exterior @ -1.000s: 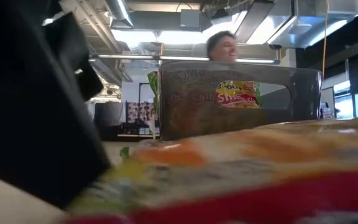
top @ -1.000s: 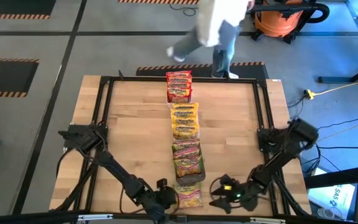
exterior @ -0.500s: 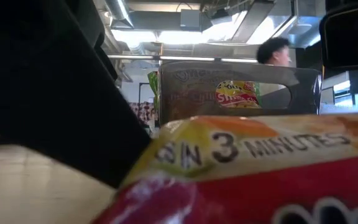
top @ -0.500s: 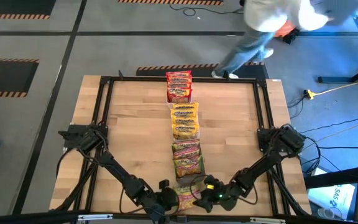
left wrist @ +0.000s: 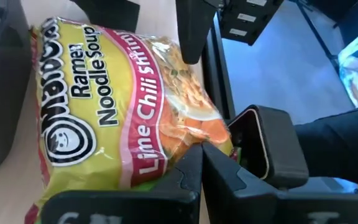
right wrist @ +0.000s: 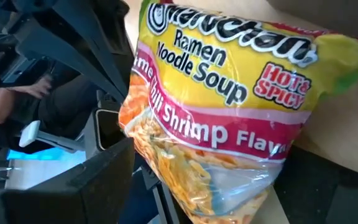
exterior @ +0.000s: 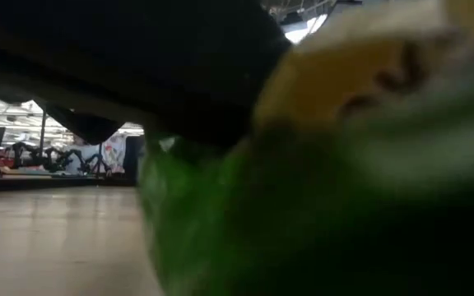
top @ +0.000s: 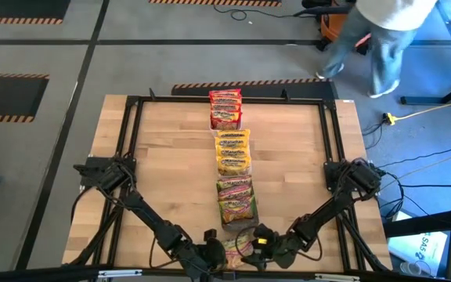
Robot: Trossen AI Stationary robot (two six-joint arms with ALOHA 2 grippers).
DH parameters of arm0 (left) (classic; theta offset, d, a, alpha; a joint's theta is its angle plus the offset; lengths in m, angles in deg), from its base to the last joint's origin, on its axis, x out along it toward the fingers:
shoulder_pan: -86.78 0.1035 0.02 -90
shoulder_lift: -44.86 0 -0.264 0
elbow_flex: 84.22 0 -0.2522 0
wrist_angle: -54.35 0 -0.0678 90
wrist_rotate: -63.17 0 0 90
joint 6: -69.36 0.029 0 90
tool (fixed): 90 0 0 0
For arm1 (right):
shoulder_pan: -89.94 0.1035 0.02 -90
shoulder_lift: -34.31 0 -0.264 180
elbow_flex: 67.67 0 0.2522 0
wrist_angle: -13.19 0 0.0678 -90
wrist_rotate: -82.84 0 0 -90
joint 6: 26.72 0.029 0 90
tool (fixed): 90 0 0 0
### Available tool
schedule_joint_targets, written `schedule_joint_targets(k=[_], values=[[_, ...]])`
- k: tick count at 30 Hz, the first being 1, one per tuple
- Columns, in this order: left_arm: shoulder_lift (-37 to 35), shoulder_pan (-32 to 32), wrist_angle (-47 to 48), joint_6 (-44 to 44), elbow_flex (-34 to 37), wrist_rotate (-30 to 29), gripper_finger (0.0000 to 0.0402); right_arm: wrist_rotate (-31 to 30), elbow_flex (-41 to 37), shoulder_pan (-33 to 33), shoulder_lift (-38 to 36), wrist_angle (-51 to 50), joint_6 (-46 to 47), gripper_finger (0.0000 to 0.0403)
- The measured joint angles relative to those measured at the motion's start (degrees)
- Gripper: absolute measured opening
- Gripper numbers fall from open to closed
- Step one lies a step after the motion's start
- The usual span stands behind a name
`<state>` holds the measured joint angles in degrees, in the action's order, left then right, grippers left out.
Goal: Sort Maruchan noodles
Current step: Put the green noodle pack into the black bin
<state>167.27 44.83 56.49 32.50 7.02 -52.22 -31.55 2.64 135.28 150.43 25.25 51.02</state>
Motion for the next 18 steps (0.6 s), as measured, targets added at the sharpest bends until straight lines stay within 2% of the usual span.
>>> schedule_joint_targets(k=[8, 11, 14, 18], values=[[-0.11, 0.07, 0.50, -0.26, 0.00, 0.74, 0.0000, 0.56, 0.38, -0.04, -0.04, -3.62, 1.33, 0.0328], [-2.34, 0.43, 3.55, -3.05, 0.00, 3.18, 0.0000, 0.89, 0.40, -0.04, -0.17, -3.46, 1.55, 0.0328], [-5.22, -0.04, 7.11, -4.47, -0.16, 2.98, 0.0000, 0.89, 0.40, -0.38, -0.17, -2.96, 1.57, 0.0328], [-4.29, -1.17, 10.34, -8.62, -0.02, 4.41, 0.0000, 0.53, 0.40, -0.42, 0.31, -2.02, 1.68, 0.0328]])
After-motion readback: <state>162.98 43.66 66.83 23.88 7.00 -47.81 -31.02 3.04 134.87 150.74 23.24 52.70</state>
